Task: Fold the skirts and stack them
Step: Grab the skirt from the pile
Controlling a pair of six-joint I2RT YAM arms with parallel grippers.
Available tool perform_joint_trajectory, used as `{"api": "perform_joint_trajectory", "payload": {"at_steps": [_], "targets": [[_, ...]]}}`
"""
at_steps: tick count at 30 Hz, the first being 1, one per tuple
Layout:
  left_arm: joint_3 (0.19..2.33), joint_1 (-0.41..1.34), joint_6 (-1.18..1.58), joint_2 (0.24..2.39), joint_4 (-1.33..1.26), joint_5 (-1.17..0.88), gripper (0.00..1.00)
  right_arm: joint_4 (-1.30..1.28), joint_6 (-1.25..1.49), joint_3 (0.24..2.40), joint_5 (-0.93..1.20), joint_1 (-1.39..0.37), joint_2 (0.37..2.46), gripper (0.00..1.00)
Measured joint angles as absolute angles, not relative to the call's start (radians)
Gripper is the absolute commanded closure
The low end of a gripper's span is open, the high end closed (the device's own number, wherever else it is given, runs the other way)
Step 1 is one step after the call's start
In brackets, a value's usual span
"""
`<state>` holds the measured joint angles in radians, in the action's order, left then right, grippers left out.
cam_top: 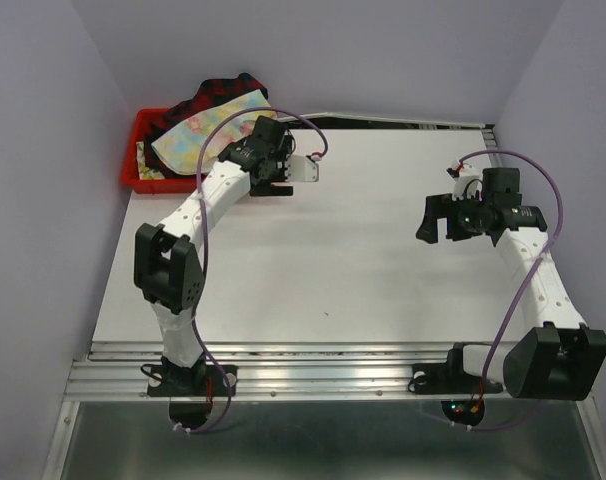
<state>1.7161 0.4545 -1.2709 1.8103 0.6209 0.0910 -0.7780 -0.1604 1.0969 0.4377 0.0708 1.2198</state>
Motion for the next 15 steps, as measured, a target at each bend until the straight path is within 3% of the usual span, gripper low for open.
{"api": "perform_joint_trajectory", "payload": {"at_steps": [8,12,15], "targets": [[1.822,0.463,-1.355,2.008,0.556,0.234,0.02,-0.778,-0.160,1.097,0.438,0.071,1.219,0.00],[1.924,0.459,-1.385,2.090,0.571,0.294,0.08,-0.777,-0.160,1.097,0.437,0.071,1.219,0.00],[1.969,0.454,-1.406,2.126,0.574,0.328,0.19,-0.777,-0.160,1.097,0.433,0.071,1.217,0.00]]}}
